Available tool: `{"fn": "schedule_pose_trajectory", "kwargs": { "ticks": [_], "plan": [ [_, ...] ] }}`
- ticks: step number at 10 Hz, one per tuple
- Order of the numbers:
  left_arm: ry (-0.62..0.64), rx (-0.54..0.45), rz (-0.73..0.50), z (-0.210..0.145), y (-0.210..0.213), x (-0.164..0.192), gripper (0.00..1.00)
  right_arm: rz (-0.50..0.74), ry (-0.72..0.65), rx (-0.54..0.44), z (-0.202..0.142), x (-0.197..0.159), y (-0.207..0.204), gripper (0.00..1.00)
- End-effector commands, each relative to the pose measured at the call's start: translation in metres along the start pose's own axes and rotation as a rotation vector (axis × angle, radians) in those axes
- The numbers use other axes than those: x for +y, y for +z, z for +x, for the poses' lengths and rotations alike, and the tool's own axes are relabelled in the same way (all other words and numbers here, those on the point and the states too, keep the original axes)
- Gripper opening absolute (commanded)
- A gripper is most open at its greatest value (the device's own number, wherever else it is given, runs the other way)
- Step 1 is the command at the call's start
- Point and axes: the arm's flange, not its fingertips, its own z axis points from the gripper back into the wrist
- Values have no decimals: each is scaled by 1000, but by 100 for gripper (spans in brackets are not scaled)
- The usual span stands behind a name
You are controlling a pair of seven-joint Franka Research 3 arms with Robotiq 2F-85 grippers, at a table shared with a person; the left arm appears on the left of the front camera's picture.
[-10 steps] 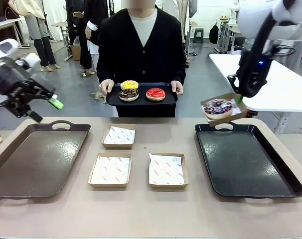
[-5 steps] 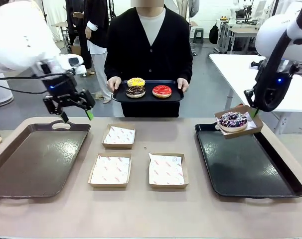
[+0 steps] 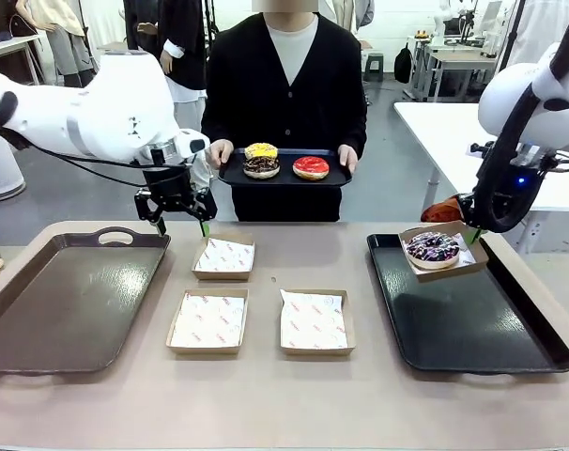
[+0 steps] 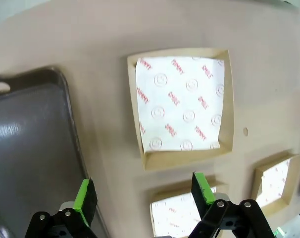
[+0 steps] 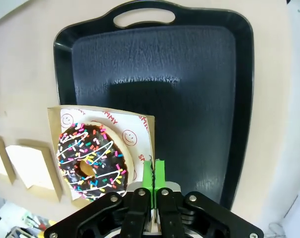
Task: Individually package the donuts and arrange them on the tray.
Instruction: Place the picked Paper togo box on the Handle tray while simultaneously picking up another Paper togo box from the table with the other hand.
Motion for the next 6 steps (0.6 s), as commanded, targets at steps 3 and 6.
{"fn": "schedule_pose_trajectory", "kwargs": {
  "ticks": [3,6],
  "plan": [
    [14,-44,17,17,-21,-4,100,-12,0,-5,-1,2,8,1],
    [25,-66,16,19,-42,-4,100,-12,0,-5,-1,2,8,1]
  ]
}}
